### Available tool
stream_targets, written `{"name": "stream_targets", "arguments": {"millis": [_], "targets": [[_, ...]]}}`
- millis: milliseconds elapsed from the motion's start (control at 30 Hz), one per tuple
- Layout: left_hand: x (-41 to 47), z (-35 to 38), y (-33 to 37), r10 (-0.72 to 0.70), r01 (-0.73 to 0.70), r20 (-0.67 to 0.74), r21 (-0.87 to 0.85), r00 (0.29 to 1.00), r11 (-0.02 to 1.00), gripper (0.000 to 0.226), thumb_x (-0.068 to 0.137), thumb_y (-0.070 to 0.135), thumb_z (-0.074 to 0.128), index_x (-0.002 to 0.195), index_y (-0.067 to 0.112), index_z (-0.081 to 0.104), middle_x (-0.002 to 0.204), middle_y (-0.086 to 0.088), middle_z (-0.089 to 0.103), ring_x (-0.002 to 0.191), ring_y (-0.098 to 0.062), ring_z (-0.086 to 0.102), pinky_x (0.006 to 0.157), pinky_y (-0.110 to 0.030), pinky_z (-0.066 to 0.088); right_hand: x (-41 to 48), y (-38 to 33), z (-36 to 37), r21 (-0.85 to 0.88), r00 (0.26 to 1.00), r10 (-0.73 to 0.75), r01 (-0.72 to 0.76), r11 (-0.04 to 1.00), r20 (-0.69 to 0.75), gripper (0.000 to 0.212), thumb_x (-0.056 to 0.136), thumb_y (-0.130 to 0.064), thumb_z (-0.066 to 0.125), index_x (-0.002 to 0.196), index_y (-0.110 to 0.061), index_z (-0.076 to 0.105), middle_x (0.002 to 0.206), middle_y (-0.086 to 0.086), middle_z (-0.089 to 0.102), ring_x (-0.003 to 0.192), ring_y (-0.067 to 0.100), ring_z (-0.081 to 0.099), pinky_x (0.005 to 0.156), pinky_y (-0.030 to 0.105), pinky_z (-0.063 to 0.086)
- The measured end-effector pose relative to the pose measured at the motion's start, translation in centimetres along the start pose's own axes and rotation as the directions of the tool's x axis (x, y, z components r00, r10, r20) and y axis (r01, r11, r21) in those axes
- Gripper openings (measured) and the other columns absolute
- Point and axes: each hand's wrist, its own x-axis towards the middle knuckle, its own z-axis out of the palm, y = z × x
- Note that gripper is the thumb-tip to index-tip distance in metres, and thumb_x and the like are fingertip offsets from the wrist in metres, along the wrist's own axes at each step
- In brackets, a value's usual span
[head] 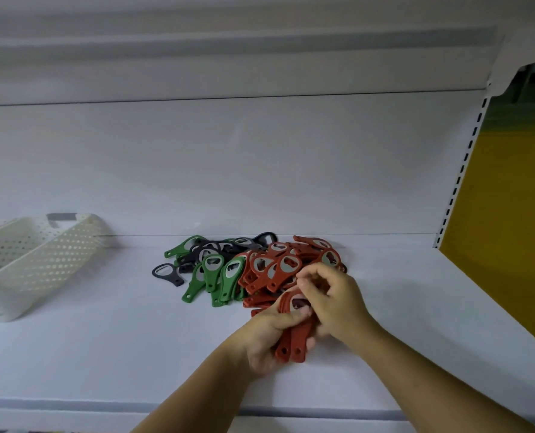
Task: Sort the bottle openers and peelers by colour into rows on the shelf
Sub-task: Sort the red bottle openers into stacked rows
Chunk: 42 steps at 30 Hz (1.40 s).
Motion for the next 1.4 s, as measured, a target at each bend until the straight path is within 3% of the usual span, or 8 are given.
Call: {"name": "stream_targets", "arguments": {"millis": [100,200,267,467,800,1067,1267,1400], "targets": [[0.5,-0.4,-0.2,0.04,-0.041,-0.044,-0.015,0.998,0.999,0.049,0.087,-0.008,0.053,0.126,0.021,0.05,0.088,-0.017,0.065,0.059,-0.019,0.058,0.045,-0.023,0.047,2.0,2.2,-0.7,-0.143,0.997,0.034,-0.044,0.989,-0.073,0.027,0.087,-0.036,0.058,0.109,-0.021,0.066,0.116,-0.007,0.062,0.112,0.009,0.056,0.097,0.033,0.046],[0.8,-0.3,-0.2,0.101,-0.116,-0.185,-0.073,0.978,0.991,0.049,0.088,-0.013,0.043,0.121,0.022,0.05,0.086,-0.021,0.063,0.059,-0.022,0.056,0.047,-0.025,0.045,3.9,4.2,-0.5,-0.206,0.909,0.416,-0.408,0.89,-0.003,0.071,0.084,-0.064,0.045,0.144,-0.026,0.038,0.154,0.01,0.027,0.142,0.025,0.024,0.116,0.045,0.023],[0.7,-0.1,-0.3,0.125,-0.148,-0.24,-0.078,0.963,0.986,0.049,0.087,-0.015,0.042,0.119,0.022,0.049,0.085,-0.02,0.063,0.064,-0.025,0.059,0.052,-0.029,0.048,4.7,4.9,0.7,-0.333,0.864,0.5,-0.454,0.826,0.062,0.075,0.087,-0.067,0.037,0.15,-0.027,0.024,0.158,0.011,0.011,0.145,0.029,0.014,0.117,0.047,0.017],[0.3,-1.3,0.7,0.199,-0.211,-0.347,0.002,0.917,0.977,0.052,0.085,-0.018,0.045,0.117,0.023,0.046,0.089,-0.021,0.059,0.072,-0.03,0.061,0.07,-0.041,0.055,6.4,3.1,5.3,-0.361,0.896,0.436,-0.38,0.851,0.084,0.073,0.087,-0.066,0.039,0.149,-0.032,0.023,0.16,0.006,0.007,0.145,0.029,0.017,0.114,0.049,0.025],[-5.1,-9.5,5.3,0.355,-0.331,-0.481,0.137,0.802,0.933,0.048,0.086,-0.018,0.044,0.117,0.018,0.049,0.101,-0.03,0.064,0.069,-0.035,0.066,0.066,-0.041,0.058,6.6,-2.8,16.6,-0.355,0.907,0.358,-0.267,0.896,0.221,0.072,0.092,-0.061,0.035,0.152,-0.03,0.009,0.16,0.007,-0.009,0.148,0.026,-0.002,0.116,0.043,0.017],[-6.3,-10.9,5.6,0.365,-0.353,-0.451,0.116,0.814,0.929,0.049,0.086,-0.014,0.051,0.12,0.021,0.048,0.085,-0.021,0.069,0.073,-0.035,0.068,0.061,-0.037,0.058,6.7,-3.2,17.3,-0.247,0.904,0.3,-0.229,0.942,0.305,0.067,0.095,-0.058,0.03,0.152,-0.028,0.011,0.161,0.0,-0.01,0.147,0.018,-0.01,0.118,0.042,0.008],[-7.7,-10.6,5.6,0.332,-0.354,-0.437,0.032,0.836,0.935,0.032,0.091,-0.001,0.045,0.117,0.018,0.046,0.091,-0.024,0.066,0.056,-0.022,0.056,0.039,-0.023,0.044,4.9,-0.9,10.8,-0.275,0.939,0.185,-0.103,0.956,0.289,0.054,0.096,-0.041,0.047,0.145,-0.021,0.034,0.159,-0.002,0.015,0.145,0.014,0.016,0.112,0.033,0.026],[-7.3,-10.3,5.9,0.295,-0.332,-0.401,-0.026,0.867,0.943,0.018,0.09,0.011,0.047,0.106,0.02,0.048,0.08,-0.022,0.062,0.045,-0.019,0.049,0.033,-0.018,0.036,3.1,1.5,4.6,-0.303,0.952,0.259,-0.201,0.932,0.162,0.03,0.094,-0.03,0.055,0.122,-0.02,0.058,0.13,-0.003,0.055,0.115,0.017,0.053,0.094,0.027,0.042]]}}
